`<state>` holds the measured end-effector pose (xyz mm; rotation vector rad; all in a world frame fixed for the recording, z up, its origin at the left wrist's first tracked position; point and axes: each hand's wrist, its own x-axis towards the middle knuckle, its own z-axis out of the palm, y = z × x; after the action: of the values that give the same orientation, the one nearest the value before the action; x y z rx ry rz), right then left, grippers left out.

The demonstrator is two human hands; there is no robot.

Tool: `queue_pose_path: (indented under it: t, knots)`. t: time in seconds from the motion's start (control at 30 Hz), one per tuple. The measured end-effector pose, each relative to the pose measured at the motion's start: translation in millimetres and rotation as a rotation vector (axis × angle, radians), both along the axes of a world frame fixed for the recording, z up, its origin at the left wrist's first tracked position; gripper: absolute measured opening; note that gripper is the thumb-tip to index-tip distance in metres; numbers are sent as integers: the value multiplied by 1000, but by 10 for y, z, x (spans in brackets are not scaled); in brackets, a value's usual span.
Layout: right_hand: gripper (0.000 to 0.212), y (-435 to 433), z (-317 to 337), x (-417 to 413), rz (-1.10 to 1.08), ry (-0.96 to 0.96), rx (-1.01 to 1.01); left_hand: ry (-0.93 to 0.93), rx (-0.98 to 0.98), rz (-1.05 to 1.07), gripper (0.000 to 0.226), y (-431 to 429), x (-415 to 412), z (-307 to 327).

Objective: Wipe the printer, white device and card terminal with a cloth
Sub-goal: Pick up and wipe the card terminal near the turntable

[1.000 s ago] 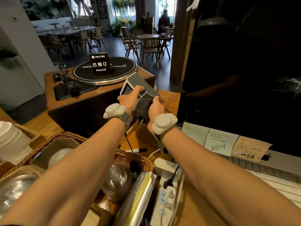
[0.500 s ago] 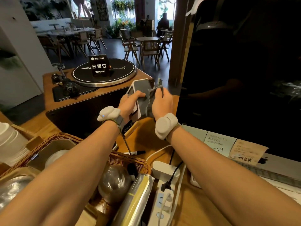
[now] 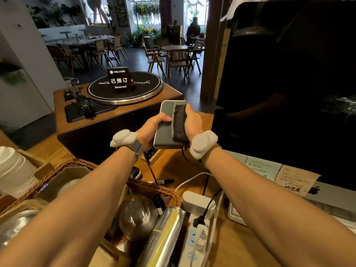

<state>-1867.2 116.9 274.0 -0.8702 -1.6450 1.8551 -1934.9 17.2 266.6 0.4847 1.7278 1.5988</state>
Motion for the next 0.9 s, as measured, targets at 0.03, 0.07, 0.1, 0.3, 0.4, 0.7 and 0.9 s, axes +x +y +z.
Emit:
queue_pose_path:
  t: [0.03,0.07,0.1,0.3,0.4,0.7,0.9]
  knots:
    - [44,8,10,9,-13,12,-12,2,-14,-18,17,-4,6,19]
    - [48,21,-8,4,-4,-14,8,7,-25,-25,18,-13,-2,35]
    - [47,5,-43,13,30,-63,36,11,-30,-16,18,-26,-21,37]
    - [40,45,-36,-57,3,-52,102,25,-50,-19,22,-25,-52,-74]
    - [56,68,-85,-42,3,-37,-69,-30,-67,-77,30,-60,-82,-29]
    - [45,74,-63,-84,-15,29,-11,-39,-49,-100,25,-65,-71,-13]
    - [46,-9,-86,-140,-10,23,78,-24,-50,-86,21,-70,-66,11]
